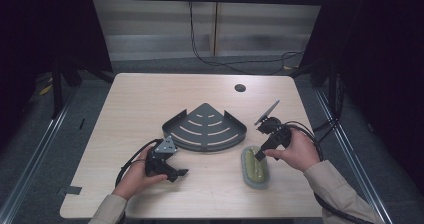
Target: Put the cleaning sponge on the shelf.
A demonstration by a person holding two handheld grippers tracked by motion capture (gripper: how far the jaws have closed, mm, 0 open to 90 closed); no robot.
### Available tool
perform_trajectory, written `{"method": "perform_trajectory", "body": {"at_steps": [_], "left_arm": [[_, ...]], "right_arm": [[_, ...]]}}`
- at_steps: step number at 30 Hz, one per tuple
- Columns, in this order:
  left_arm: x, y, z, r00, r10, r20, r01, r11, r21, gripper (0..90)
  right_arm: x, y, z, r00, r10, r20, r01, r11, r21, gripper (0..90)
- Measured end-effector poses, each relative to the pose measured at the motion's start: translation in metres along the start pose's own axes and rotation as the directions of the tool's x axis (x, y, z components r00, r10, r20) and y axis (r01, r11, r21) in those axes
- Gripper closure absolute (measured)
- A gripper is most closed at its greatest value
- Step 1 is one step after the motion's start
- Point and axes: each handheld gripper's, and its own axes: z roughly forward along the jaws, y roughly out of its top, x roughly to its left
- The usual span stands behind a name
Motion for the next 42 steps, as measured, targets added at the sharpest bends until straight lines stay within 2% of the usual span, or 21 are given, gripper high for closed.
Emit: {"method": "perform_trajectory", "body": {"at_steps": [24, 27, 33, 35, 39, 42], "left_arm": [[0.0, 0.0, 0.0, 1.0, -0.003, 0.001, 0.003, 1.0, -0.001, 6.1], [0.0, 0.0, 0.0, 1.0, -0.003, 0.001, 0.003, 1.0, -0.001, 6.1], [0.0, 0.0, 0.0, 1.0, -0.003, 0.001, 0.003, 1.0, -0.001, 6.1], [0.0, 0.0, 0.0, 1.0, -0.003, 0.001, 0.003, 1.0, -0.001, 6.1], [0.0, 0.0, 0.0, 1.0, -0.003, 0.001, 0.003, 1.0, -0.001, 6.1], [0.0, 0.0, 0.0, 1.0, -0.005, 0.001, 0.005, 1.0, -0.002, 6.1]], "right_arm": [[0.01, 0.009, 0.024, 1.0, -0.006, -0.004, 0.006, 0.9983, 0.059, 41.8], [0.011, 0.009, 0.026, 0.9999, -0.014, 0.002, 0.014, 0.9973, 0.072, 46.1], [0.009, 0.008, 0.024, 0.9994, -0.021, 0.028, 0.019, 0.996, 0.088, 63.1], [0.008, 0.007, 0.023, 0.9992, -0.017, 0.036, 0.014, 0.9953, 0.095, 71.2], [0.007, 0.006, 0.019, 0.9976, -0.027, 0.063, 0.02, 0.9939, 0.108, 71.8], [0.005, 0.006, 0.014, 0.9979, -0.028, 0.059, 0.022, 0.9951, 0.096, 71.8]]}}
